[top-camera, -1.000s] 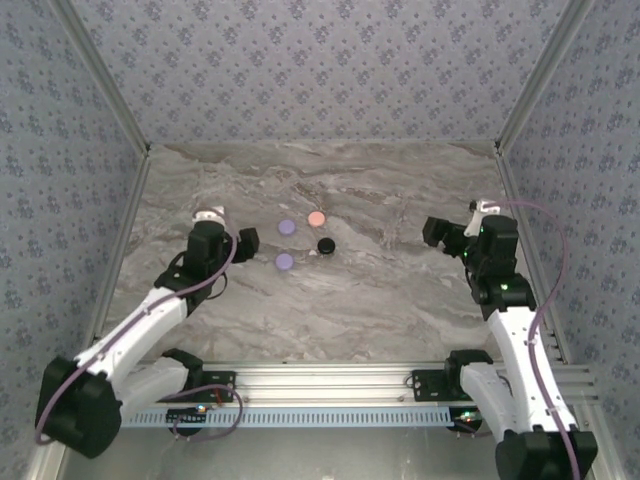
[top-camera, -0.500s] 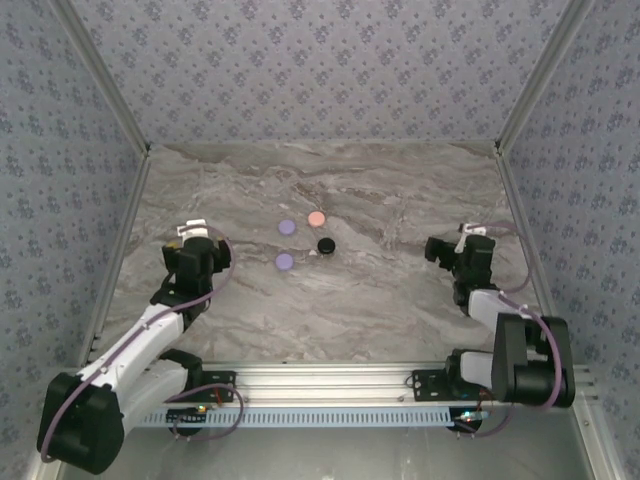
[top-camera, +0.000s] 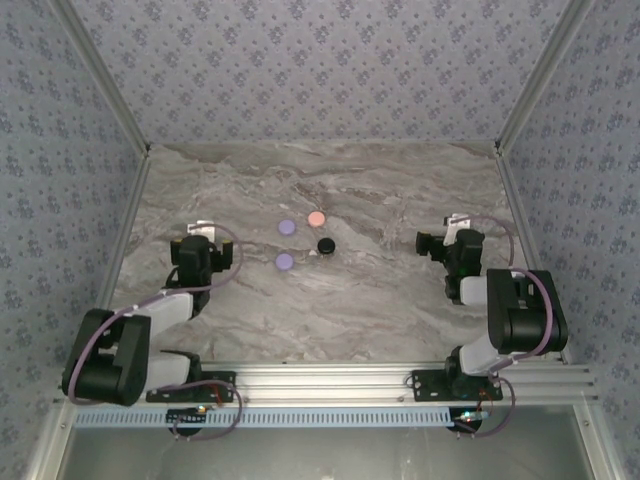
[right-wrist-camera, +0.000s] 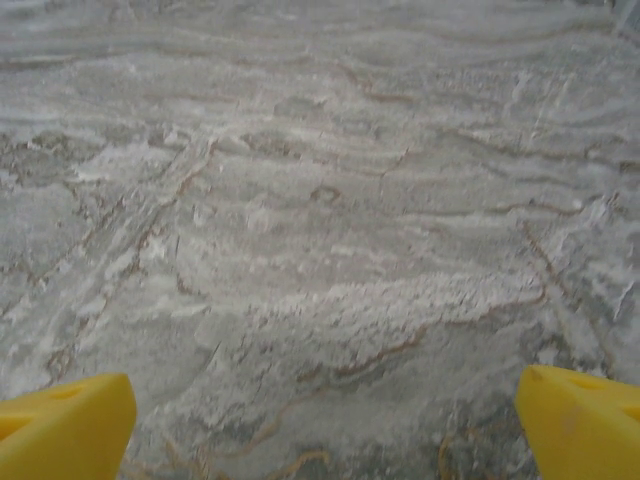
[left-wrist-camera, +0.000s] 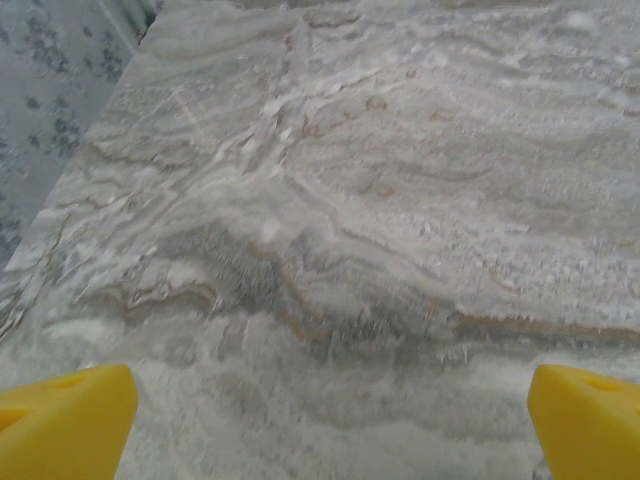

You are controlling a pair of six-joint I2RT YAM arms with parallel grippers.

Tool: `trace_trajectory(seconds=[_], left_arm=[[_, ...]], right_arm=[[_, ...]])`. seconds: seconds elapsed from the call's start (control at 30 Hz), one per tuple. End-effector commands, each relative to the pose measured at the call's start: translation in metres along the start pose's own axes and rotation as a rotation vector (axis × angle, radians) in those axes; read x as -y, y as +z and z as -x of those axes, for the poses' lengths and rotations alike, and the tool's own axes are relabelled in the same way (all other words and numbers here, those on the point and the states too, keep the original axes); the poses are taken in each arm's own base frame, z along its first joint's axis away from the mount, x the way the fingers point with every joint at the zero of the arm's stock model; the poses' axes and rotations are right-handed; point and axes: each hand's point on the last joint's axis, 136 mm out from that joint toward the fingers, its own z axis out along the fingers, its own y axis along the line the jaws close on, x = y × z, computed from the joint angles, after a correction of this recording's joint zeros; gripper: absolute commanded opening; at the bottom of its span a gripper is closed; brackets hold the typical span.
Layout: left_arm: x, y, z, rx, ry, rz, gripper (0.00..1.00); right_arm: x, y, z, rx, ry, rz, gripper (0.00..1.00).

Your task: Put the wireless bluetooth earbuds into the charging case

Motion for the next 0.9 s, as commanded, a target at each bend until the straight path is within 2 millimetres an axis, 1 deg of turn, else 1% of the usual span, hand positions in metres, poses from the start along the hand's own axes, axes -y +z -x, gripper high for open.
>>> trace_trajectory(seconds=[0.0,0.1,0.13,0.2,0.23,0.27,0.3,0.33,0.37,0.87], left_arm=[[0.007,0.007,0.039,0.159,-0.007,-0.08,0.99],[0.006,0.02,0.033,0.17,-0.059,-0.125,0.99],[-0.002,0.023,0.03,0.163,-0.095,-0.095,0.99],[-0.007,0.031,0.021,0.155,-0.145,-0.12,0.99],[-0.008,0.037,0.024,0.167,-0.153,-0.115,0.99],[-0.007,0.041,0.024,0.115,-0.146,-0.121,0.99],[-0.008,0.044,0.02,0.079,-0.154,-0.12,0.99],[-0.014,0.045,0.02,0.099,-0.185,-0.12,0.99],[-0.015,0.044,0.019,0.089,-0.194,-0.125,0.99],[-0.015,0.045,0.019,0.09,-0.189,-0.121,0.99]], right_arm=[[0.002,0.002,0.013,0.033,-0.013,-0.006,1.0],[0.002,0.002,0.013,0.032,-0.018,-0.009,1.0],[0.001,0.002,0.012,0.028,-0.02,-0.01,1.0],[0.001,0.002,0.013,0.03,-0.027,-0.015,1.0],[0.001,0.002,0.013,0.031,-0.03,-0.02,1.0],[0.0,0.002,0.013,0.031,-0.035,-0.021,1.0],[0.0,0.002,0.013,0.029,-0.037,-0.023,1.0],[0.0,0.002,0.013,0.029,-0.037,-0.022,1.0],[-0.001,0.002,0.013,0.029,-0.037,-0.021,1.0],[0.0,0.002,0.013,0.027,-0.036,-0.023,1.0]])
